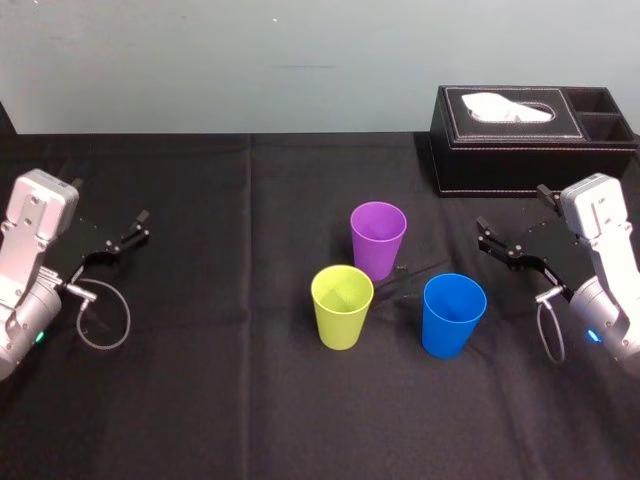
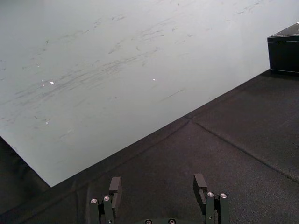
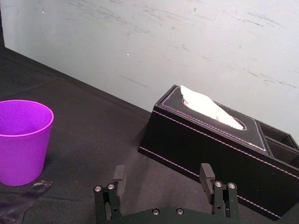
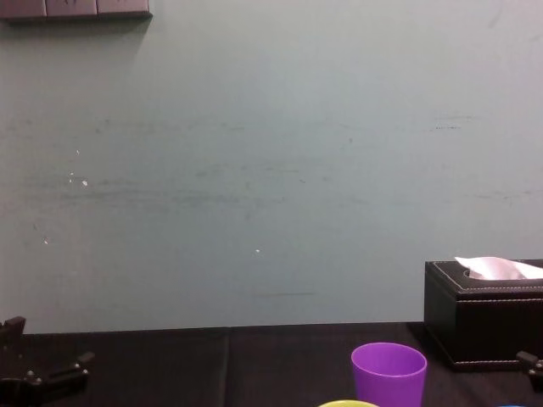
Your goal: Stack the three plastic cups sequentially using one hand.
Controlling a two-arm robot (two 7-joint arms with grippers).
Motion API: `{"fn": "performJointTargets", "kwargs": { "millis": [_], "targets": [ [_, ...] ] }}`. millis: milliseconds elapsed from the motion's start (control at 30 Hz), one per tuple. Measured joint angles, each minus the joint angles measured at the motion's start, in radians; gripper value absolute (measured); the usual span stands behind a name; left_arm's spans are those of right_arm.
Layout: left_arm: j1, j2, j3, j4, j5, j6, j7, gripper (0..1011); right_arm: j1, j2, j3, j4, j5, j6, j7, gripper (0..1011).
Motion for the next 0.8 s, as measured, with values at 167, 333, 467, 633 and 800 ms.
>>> {"fn": "performJointTargets", "kwargs": {
  "millis": [167, 333, 467, 633, 800],
  "targets": [
    [0.0, 0.0, 0.0, 0.0, 0.0, 0.0, 0.0, 1011, 0.0, 0.0, 0.0, 0.0, 0.0, 0.0, 0.0, 1003],
    [0.0, 0.0, 0.0, 0.0, 0.0, 0.0, 0.0, 1011, 0.0, 0.0, 0.0, 0.0, 0.0, 0.0, 0.0, 1003],
    [0.0, 0.0, 0.0, 0.0, 0.0, 0.0, 0.0, 1011, 0.0, 0.0, 0.0, 0.0, 0.0, 0.0, 0.0, 1003],
    [0.0, 0.0, 0.0, 0.0, 0.0, 0.0, 0.0, 1011, 0.0, 0.0, 0.0, 0.0, 0.0, 0.0, 0.0, 1003],
    [0.0, 0.0, 0.0, 0.0, 0.0, 0.0, 0.0, 1012, 0.0, 0.0, 0.0, 0.0, 0.0, 0.0, 0.0, 1003]
  ]
}}
